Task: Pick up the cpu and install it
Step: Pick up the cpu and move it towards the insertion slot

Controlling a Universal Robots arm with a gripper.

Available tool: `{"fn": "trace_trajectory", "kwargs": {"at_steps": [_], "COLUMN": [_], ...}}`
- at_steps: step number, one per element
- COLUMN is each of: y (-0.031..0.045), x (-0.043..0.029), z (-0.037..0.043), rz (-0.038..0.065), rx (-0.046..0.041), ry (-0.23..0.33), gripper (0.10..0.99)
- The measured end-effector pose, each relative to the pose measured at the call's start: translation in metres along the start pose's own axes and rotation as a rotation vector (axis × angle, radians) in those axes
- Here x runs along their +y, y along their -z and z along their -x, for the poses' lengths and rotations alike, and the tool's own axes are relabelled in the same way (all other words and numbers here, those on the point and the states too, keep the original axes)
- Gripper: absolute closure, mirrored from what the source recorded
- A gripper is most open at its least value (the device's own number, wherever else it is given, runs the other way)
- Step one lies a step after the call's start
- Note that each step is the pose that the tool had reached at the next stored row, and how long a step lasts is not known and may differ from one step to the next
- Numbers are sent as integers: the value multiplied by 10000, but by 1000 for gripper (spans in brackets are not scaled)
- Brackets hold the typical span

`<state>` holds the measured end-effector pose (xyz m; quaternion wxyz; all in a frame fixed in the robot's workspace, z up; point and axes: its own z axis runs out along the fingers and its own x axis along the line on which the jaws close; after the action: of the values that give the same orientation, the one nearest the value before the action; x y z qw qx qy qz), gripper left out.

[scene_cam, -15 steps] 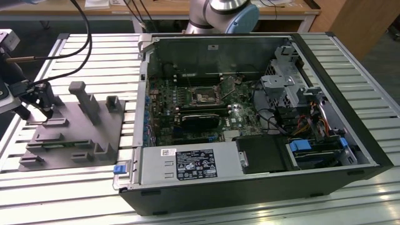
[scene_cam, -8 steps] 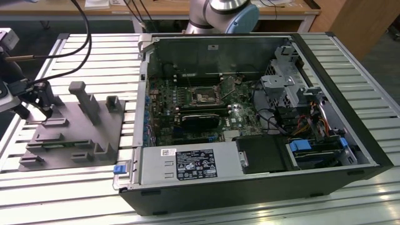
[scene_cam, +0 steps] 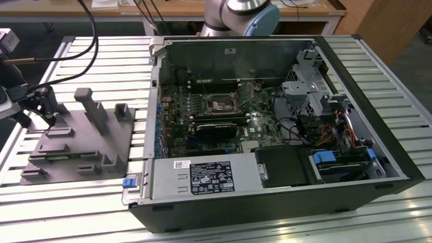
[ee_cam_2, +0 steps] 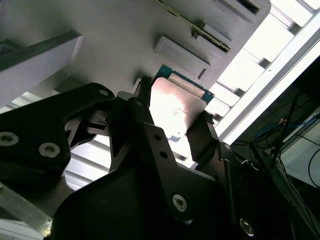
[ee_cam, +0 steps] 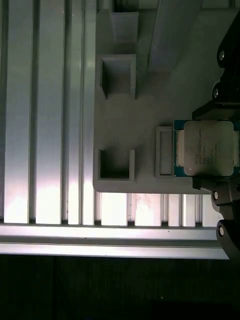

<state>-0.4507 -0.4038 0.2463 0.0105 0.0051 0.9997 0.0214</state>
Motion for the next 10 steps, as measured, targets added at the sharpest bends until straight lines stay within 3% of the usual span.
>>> {"fn": "trace_trajectory", "kwargs": {"at_steps": [10], "y": [41], "x": [2], "z": [1], "rz": [-1], "rx": [1], "ry": [-1], "gripper": [549]}}
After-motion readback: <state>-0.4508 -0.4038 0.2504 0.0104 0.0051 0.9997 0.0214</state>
